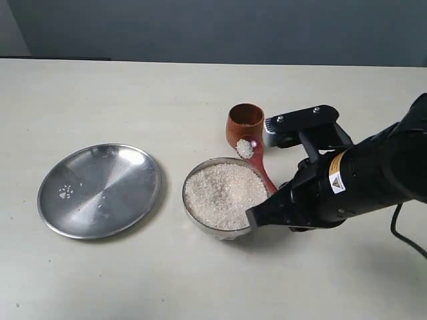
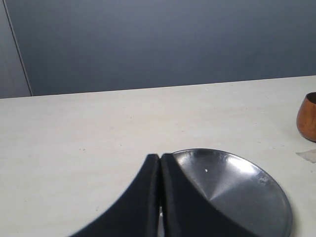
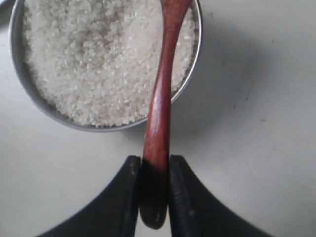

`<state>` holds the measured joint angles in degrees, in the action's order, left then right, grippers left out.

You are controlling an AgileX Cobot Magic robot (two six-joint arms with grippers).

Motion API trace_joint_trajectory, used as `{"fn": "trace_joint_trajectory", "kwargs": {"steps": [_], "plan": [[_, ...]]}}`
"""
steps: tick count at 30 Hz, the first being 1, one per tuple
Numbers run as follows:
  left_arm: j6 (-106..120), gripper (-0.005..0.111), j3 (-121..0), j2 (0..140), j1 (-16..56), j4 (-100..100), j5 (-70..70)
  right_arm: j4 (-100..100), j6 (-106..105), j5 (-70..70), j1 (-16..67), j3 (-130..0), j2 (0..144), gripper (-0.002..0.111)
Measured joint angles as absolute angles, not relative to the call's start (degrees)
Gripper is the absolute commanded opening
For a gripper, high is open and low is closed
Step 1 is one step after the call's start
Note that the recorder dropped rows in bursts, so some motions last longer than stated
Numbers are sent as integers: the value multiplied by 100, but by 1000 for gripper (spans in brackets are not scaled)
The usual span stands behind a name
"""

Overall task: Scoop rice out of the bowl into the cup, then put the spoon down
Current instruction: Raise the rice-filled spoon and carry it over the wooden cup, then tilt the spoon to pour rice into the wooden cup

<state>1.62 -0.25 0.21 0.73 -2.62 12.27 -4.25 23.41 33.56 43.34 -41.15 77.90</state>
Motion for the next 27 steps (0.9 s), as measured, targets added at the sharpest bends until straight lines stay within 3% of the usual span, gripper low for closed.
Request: {"fn": "trace_joint_trajectory", "kwargs": {"steps": [27], "plan": [[162, 0, -25, 21, 73, -262, 1227, -526, 1168, 3432, 3285, -5781, 8694, -1]]}}
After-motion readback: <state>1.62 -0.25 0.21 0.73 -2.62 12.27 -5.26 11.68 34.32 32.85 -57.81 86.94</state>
